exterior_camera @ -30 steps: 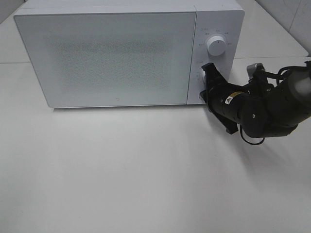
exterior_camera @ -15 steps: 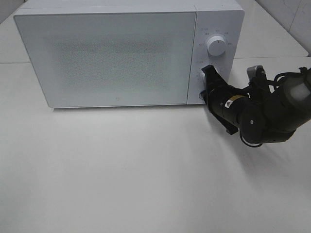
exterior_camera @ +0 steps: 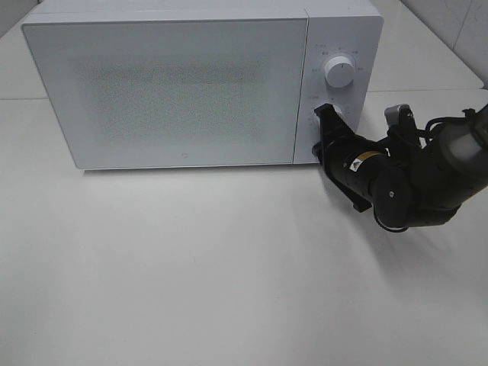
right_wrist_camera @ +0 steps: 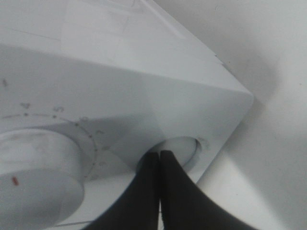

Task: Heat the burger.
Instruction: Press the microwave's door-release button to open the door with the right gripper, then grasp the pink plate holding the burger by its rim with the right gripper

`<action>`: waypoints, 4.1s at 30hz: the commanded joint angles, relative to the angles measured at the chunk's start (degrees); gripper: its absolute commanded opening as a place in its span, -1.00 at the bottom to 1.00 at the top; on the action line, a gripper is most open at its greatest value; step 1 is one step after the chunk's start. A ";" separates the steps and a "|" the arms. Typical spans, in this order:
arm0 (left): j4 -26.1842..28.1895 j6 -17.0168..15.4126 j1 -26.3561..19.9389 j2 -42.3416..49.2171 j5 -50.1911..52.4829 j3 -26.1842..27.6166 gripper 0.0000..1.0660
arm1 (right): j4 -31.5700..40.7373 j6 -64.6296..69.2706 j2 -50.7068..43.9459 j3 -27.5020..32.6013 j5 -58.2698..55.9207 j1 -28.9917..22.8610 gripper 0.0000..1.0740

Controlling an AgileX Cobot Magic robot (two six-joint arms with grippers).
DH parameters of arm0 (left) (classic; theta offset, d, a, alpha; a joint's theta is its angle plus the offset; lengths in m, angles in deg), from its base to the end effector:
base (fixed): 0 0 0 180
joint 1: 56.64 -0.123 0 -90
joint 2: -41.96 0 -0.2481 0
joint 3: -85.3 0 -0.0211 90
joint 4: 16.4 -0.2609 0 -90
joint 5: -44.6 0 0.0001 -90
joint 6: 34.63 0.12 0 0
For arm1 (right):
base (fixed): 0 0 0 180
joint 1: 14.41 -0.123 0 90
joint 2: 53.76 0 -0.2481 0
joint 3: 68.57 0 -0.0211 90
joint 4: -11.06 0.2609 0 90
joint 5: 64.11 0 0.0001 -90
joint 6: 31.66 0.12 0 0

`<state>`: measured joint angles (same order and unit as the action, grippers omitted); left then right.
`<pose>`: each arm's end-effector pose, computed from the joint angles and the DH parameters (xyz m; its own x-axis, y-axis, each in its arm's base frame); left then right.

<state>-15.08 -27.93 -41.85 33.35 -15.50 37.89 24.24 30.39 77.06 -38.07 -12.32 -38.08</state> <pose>0.0641 -0.0194 0.2706 -0.3945 0.2130 -0.8939 0.3158 0.9449 0.0858 0.3534 0.1315 0.0294 -0.3340 0.8649 -0.3748 0.2175 0.4576 0.8622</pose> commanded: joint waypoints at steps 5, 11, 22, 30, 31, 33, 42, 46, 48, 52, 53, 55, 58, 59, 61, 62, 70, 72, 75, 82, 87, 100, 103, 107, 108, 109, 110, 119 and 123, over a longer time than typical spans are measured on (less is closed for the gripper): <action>0.29 -0.17 -0.29 1.15 0.86 -0.17 -1.00 | -1.26 -0.86 -0.52 -4.41 6.36 0.46 -1.00; 0.29 -0.17 -0.29 1.15 0.86 -0.17 -1.00 | -1.60 -0.86 -0.52 -5.73 6.42 0.46 -1.00; 0.29 -0.17 -0.29 1.15 0.86 -0.17 -1.00 | -1.60 -0.86 -0.52 -6.36 7.10 0.46 -1.00; 0.29 -0.17 -0.29 1.15 0.86 -0.17 -1.00 | -1.43 -1.26 0.46 -8.14 7.91 0.46 -1.00; 0.29 -0.17 -0.29 1.15 0.86 -0.17 -1.00 | -1.43 -1.26 0.46 -8.14 7.91 0.46 -1.00; 0.29 -0.17 -0.29 1.15 0.86 -0.17 -1.00 | -1.26 -0.97 0.46 -8.19 7.96 0.46 -1.00; 0.29 -0.17 -0.29 1.15 0.86 -0.17 -1.00 | -0.69 -1.03 0.46 -8.14 7.56 0.46 -1.00; 0.29 -0.17 -0.29 1.15 0.86 -0.17 -1.00 | -1.03 -1.03 -0.52 -7.10 4.30 0.46 -1.00; 0.29 -0.17 -0.29 1.15 0.86 -0.17 -1.00 | -1.03 -1.03 -1.32 -6.02 1.66 0.46 -1.00; 0.29 -0.17 -0.29 1.15 0.86 -0.17 -1.00 | -1.49 -1.09 -4.13 -1.09 -0.63 0.46 -1.00; 0.29 -0.17 -0.29 1.15 0.86 -0.17 -1.00 | -1.49 -1.09 -4.13 -1.09 -0.63 0.46 -1.00; 0.29 -0.17 -0.29 1.15 0.86 -0.17 -1.00 | -1.60 -1.15 -4.93 0.17 -0.63 0.46 -1.00; 0.29 -0.17 -0.29 1.15 0.86 -0.17 -1.00 | -1.95 -1.43 -7.16 4.07 -0.69 0.46 -1.00; 0.29 -0.17 -0.29 1.15 0.86 -0.17 -1.00 | -2.69 -1.43 -8.48 6.59 -0.69 0.40 -1.00; 0.29 -0.17 -0.29 1.15 0.86 -0.17 -1.00 | -3.95 -1.49 -9.80 9.00 -0.63 0.40 -1.00; 0.29 -0.17 -0.29 1.15 0.86 -0.17 -1.00 | -4.81 -1.49 -10.37 10.20 -0.63 0.40 -1.00; 0.29 -0.17 -0.29 1.15 0.86 -0.17 -1.00 | -8.02 -6.76 -11.29 16.39 8.48 0.40 -0.97; 0.29 -0.17 -0.29 1.15 0.86 -0.17 -1.00 | -8.02 -9.11 -11.29 16.79 10.43 0.40 -0.96; 0.29 -0.17 -0.29 1.15 0.86 -0.17 -1.00 | -8.19 -20.11 -11.29 17.93 15.64 0.40 -0.95; 0.29 -0.17 -0.29 1.15 0.86 -0.17 -1.00 | -8.25 -38.85 -11.29 18.56 15.18 0.40 -0.91; 0.29 -0.17 -0.29 1.15 0.86 -0.17 -1.00 | -11.75 -50.76 -11.29 18.56 14.95 0.40 -0.89; 0.29 -0.17 -0.29 1.15 0.86 -0.17 -1.00 | -15.30 -62.85 -11.29 18.56 6.25 0.40 -0.82; 0.29 -0.17 -0.29 1.15 0.86 -0.17 -1.00 | -15.30 -62.91 -11.69 18.56 2.92 0.40 -0.81; 0.29 -0.17 -0.29 1.15 0.86 -0.17 -1.00 | -15.30 -64.63 -13.81 18.51 -1.26 0.40 -0.80; 0.29 -0.17 -0.29 1.15 0.86 -0.17 -1.00 | -15.30 -65.95 -15.64 18.45 -4.13 0.40 -0.80; 0.29 -0.17 -0.29 1.15 0.86 -0.17 -1.00 | -15.30 -66.35 -16.50 18.45 -5.67 0.40 -0.80; 0.29 -0.17 -0.29 1.15 0.86 -0.17 -1.00 | -15.30 -66.35 -16.50 18.45 -5.67 0.40 -0.80; 0.29 -0.17 -0.29 1.15 0.86 -0.17 -1.00 | -15.30 -66.63 -24.12 13.58 -33.92 0.40 -0.80; 0.29 -0.17 -0.29 1.15 0.86 -0.17 -1.00 | -15.30 -66.63 -25.21 9.74 -44.18 0.40 -0.80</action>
<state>-15.08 -27.93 -41.85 33.35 -15.50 37.89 9.34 -35.67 52.48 -27.59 -54.54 -37.90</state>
